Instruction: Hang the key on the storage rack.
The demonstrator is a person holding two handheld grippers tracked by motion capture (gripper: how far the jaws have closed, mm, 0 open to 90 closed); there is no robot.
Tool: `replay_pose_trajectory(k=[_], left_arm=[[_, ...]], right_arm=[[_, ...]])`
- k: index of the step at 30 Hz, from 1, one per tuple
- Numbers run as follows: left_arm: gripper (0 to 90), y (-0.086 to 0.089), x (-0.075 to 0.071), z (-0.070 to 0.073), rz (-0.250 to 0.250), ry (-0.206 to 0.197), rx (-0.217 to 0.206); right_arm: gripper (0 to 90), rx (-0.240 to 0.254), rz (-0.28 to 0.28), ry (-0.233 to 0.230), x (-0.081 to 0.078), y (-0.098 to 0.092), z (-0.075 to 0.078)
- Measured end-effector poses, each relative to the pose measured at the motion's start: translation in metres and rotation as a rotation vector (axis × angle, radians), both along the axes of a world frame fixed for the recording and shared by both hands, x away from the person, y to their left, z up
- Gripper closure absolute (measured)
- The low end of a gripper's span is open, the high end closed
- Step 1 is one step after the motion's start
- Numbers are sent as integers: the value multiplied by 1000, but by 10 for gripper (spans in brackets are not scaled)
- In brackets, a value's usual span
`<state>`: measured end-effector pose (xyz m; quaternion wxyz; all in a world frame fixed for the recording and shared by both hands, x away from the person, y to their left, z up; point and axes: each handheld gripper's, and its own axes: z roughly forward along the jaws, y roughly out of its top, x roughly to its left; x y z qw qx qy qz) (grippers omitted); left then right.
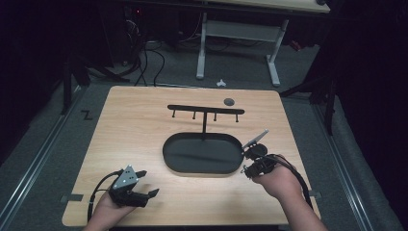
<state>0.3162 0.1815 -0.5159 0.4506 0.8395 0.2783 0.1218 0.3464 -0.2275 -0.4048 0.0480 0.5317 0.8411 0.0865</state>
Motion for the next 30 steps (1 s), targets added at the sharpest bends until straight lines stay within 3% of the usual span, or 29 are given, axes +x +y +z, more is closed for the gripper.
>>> replay_pose_trajectory(k=[20,30], left_arm=[[191,0,0,0,-5,1,2],[192,0,0,0,-7,1,3]], right_arm=[[845,31,-29,-10,19,0,24],[845,17,-21,-29,33,6,33]])
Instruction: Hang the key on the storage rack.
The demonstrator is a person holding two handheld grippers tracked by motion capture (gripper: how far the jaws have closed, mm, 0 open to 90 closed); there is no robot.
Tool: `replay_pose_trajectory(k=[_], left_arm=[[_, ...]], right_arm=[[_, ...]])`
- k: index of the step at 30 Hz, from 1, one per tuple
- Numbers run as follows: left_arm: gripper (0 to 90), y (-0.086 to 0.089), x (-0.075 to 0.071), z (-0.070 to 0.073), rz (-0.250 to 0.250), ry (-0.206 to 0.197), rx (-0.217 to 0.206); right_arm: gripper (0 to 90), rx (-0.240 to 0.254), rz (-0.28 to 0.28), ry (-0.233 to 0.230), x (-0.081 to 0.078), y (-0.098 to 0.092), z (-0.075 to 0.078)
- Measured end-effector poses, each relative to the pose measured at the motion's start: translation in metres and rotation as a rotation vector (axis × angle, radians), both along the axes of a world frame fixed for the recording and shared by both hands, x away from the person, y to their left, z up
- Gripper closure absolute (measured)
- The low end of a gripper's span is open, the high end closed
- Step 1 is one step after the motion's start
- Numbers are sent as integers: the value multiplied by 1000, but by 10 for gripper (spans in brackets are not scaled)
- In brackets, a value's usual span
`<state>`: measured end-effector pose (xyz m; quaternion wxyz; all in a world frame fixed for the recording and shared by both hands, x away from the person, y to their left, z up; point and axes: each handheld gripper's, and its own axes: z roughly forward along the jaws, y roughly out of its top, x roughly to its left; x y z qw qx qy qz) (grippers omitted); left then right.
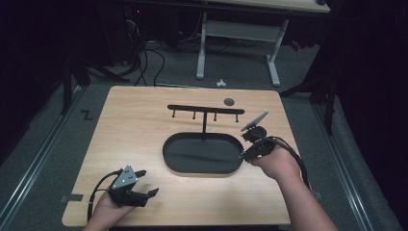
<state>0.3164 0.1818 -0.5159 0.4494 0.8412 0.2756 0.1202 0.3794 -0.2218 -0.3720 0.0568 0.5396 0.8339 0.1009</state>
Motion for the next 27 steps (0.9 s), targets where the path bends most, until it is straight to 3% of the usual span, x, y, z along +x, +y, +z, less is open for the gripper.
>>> replay_pose_trajectory(k=[10,27], left_arm=[[191,0,0,0,-1,-2,-3],[191,1,0,0,-3,-1,-2]], right_arm=[[845,10,-14,-10,11,3,5],[845,17,-27,-62,32,7,38]])
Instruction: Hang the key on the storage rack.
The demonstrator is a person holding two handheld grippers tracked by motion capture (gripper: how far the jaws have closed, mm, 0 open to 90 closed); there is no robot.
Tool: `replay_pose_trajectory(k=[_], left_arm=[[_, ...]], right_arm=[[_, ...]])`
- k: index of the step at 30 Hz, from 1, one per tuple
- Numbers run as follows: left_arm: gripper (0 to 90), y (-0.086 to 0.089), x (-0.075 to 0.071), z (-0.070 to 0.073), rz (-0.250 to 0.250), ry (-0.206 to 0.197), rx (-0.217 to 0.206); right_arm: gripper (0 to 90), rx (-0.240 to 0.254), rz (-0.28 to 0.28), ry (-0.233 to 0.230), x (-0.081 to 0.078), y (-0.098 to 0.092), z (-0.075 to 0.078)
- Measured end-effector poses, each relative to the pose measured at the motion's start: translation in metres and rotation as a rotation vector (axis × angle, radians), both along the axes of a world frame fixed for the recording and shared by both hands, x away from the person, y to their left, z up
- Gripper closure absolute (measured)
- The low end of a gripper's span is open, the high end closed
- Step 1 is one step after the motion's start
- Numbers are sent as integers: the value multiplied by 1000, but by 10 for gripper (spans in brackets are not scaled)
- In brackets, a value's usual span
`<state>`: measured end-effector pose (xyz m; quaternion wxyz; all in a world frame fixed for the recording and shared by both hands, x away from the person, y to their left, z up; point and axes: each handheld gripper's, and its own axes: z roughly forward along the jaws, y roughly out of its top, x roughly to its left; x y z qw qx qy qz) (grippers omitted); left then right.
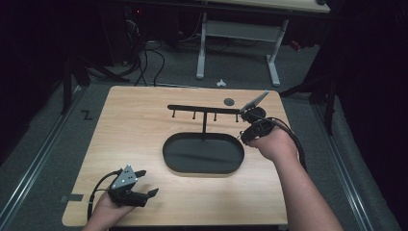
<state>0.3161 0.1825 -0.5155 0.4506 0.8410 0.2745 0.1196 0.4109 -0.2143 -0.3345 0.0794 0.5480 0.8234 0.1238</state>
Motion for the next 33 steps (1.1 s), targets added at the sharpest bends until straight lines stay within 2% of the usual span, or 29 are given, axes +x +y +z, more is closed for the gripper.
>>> replay_pose_trajectory(k=[3,6,12,14,19,26,29,33], left_arm=[[191,0,0,0,0,-1,0],[191,0,0,0,-2,1,0],[191,0,0,0,0,-1,-2],[191,0,0,0,-1,2,-3],[191,0,0,0,-3,1,-4],[191,0,-1,0,-3,2,-1],[191,0,1,-1,-9,11,3],[191,-1,-1,-1,-13,5,1]], right_arm=[[845,-4,6,-10,4,0,4],[845,5,-10,-21,5,1,9],[845,-11,-1,-30,10,5,17],[845,6,-9,-37,12,6,20],[845,-6,-17,-42,18,7,28],[845,18,-26,-50,25,7,26],[845,6,-31,-47,27,8,28],[846,7,-38,-58,27,6,31]])
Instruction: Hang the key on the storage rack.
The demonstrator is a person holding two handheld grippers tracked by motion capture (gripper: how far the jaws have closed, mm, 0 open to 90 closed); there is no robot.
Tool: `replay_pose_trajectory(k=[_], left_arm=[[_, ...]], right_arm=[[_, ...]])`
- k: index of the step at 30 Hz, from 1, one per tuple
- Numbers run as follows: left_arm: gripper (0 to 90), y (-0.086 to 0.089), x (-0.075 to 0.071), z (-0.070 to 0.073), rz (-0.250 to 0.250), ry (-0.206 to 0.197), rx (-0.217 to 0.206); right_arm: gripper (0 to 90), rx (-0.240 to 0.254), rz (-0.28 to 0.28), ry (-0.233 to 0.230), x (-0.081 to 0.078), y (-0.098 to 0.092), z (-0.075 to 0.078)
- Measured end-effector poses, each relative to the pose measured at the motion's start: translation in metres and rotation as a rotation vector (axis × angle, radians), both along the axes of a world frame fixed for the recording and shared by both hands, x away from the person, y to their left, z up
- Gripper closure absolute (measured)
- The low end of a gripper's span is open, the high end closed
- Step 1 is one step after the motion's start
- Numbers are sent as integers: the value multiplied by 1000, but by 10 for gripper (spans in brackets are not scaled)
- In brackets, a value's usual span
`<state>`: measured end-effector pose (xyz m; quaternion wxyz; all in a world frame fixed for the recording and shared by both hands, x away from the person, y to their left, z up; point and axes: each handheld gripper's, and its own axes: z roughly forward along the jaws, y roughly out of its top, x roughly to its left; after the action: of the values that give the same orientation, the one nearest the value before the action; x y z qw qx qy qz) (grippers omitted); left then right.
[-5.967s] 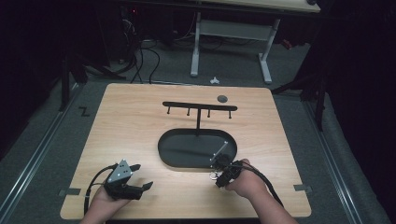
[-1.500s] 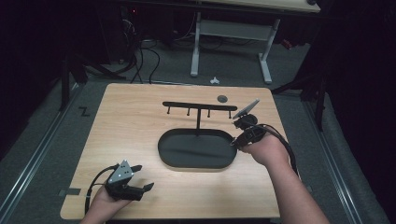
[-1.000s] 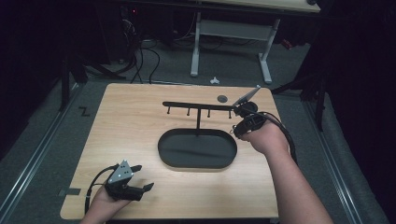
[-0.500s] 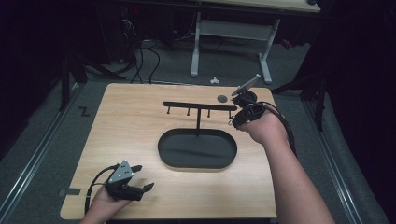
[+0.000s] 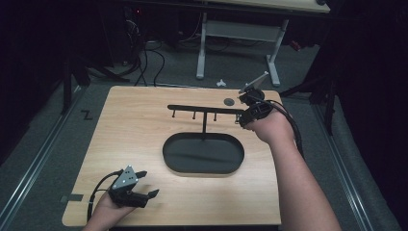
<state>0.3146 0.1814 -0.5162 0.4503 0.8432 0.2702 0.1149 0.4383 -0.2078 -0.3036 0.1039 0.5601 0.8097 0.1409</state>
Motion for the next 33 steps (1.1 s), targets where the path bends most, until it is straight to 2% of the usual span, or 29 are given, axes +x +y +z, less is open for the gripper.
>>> replay_pose_trajectory(k=[7,13,23,25,31,33], left_arm=[[191,1,0,0,2,1,3],[191,0,0,0,0,2,3],[192,0,1,-1,-1,3,3],[191,0,1,-1,-2,3,3],[192,-1,1,-1,-7,6,5],[192,-1,1,-1,-8,6,4]], right_arm=[[845,-1,-12,-1,3,-5,2],[845,3,-21,17,8,-7,1],[846,24,-25,1,17,-3,-1],[845,51,-22,0,17,-4,1],[845,24,-7,-7,9,-1,7],[845,30,-8,-15,4,-2,10]])
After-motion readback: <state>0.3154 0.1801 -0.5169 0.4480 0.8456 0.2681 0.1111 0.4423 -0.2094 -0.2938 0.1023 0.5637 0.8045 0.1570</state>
